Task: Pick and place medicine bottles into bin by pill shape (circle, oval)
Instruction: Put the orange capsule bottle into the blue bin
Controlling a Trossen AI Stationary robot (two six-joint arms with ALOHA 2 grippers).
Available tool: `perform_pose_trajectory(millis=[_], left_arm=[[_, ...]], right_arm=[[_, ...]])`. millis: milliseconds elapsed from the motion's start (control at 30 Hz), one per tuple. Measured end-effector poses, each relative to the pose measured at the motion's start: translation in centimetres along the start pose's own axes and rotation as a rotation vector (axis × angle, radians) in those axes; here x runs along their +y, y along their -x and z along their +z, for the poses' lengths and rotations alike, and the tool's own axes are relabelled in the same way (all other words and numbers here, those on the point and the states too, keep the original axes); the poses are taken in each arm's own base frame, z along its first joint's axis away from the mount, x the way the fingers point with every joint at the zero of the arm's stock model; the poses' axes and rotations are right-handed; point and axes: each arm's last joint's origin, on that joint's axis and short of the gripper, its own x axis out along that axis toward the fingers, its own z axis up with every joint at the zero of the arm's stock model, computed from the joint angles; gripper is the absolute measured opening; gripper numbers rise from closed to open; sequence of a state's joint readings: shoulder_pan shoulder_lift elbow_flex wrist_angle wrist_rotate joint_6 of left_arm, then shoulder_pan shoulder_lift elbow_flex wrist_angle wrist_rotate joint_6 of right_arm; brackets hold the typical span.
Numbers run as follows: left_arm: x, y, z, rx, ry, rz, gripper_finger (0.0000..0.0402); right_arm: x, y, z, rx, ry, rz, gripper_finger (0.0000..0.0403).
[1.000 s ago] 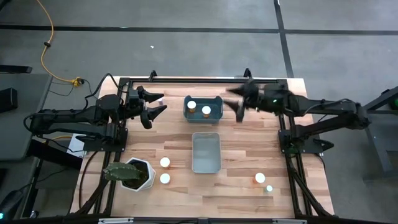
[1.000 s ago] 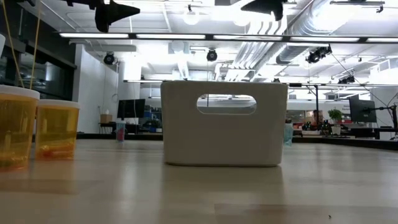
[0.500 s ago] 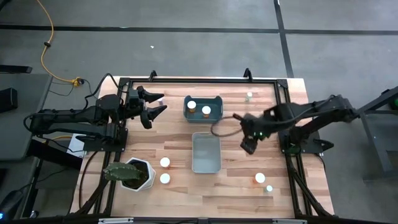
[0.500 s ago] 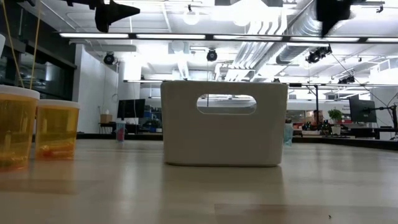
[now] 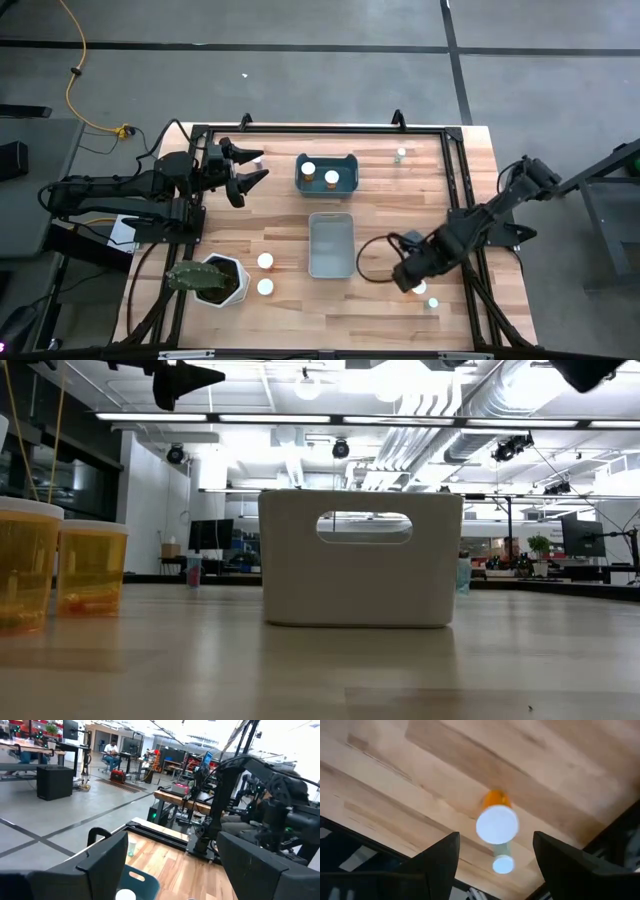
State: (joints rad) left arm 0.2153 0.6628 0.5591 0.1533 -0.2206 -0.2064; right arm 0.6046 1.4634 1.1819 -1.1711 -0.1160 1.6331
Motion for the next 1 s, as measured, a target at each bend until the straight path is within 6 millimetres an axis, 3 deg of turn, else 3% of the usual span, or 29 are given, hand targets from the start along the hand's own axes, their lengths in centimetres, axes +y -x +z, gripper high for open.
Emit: perform_pose_trajectory(millis=[233, 400, 1000], left_arm=[[0.0, 0.0, 0.0, 0.000, -0.001, 0.000, 0.0293], [0.0, 0.0, 0.0, 0.000, -0.001, 0.000, 0.0293], [0.0, 0.0, 0.0, 0.000, 0.000, 0.000, 0.0293]], right_arm=[[0.3, -2.3, -1.3, 0.032, -0.088, 0.038, 0.0246], [-0.5, -3.9, -1.5, 0.055, -0.148, -0.003, 0.0246], [-0.4, -5.5, -1.3, 0.039, -0.185, -0.016, 0.0246]])
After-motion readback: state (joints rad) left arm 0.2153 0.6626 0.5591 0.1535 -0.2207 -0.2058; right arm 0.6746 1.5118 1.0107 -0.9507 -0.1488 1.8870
